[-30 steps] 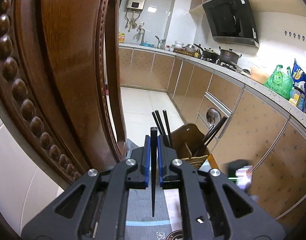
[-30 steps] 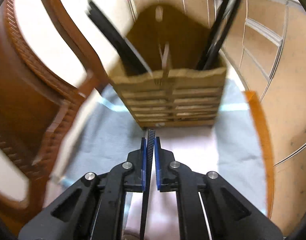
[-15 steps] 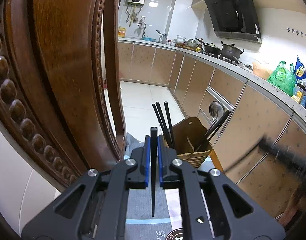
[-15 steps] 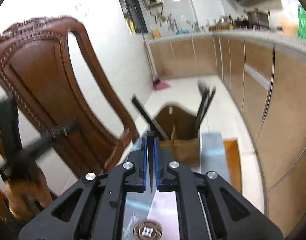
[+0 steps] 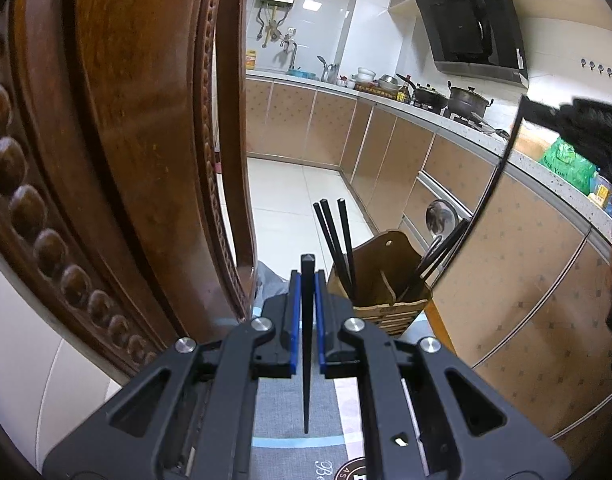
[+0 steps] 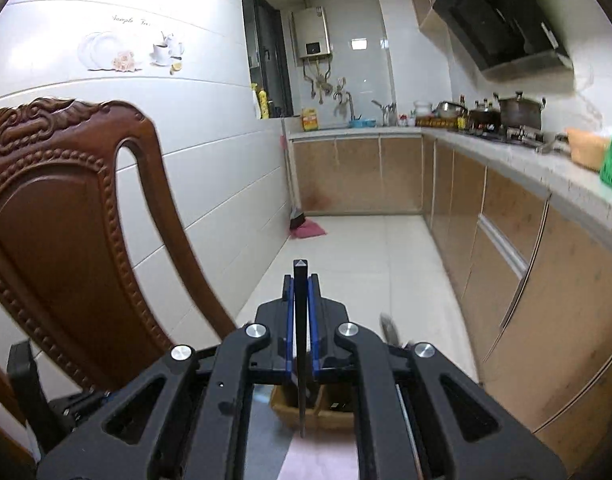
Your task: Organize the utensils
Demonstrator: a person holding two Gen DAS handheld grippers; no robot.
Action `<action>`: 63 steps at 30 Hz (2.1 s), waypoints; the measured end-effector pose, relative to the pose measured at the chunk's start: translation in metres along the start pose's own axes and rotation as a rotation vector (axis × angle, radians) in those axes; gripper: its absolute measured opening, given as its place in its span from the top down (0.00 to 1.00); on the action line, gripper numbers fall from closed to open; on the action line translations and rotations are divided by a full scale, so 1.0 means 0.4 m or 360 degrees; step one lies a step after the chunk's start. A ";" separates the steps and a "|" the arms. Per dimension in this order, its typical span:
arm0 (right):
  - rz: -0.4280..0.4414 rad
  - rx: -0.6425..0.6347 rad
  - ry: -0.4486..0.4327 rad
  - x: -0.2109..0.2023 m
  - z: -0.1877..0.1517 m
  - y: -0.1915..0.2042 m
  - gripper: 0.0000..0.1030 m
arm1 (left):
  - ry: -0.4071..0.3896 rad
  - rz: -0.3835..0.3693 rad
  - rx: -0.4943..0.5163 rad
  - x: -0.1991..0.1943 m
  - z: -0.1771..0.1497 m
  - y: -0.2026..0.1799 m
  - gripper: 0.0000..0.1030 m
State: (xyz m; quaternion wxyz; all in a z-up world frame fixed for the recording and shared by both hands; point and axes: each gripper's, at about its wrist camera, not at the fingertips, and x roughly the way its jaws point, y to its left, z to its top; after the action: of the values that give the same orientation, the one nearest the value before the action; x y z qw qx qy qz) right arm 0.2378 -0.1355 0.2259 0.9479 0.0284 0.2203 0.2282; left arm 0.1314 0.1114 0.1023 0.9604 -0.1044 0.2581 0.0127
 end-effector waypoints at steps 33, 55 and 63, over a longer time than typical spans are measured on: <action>-0.0141 0.0265 -0.0102 -0.110 -0.605 -0.239 0.09 | -0.0093 -0.0123 -0.0015 -0.022 0.121 -0.092 0.94; -0.0024 0.0440 -0.0041 -0.126 -0.646 -0.321 0.09 | -0.0095 -0.0108 -0.0182 0.304 0.193 -0.144 0.94; 0.0022 0.0416 0.0031 -0.102 -0.650 -0.300 0.09 | 0.0000 -0.0070 0.0084 0.282 -0.009 -0.167 0.07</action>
State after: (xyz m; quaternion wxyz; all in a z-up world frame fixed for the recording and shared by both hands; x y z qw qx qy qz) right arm 0.1437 -0.2732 -0.0105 0.9323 0.1510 0.2573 0.2044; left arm 0.2328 0.0418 0.0561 0.9628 -0.0848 0.2562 -0.0152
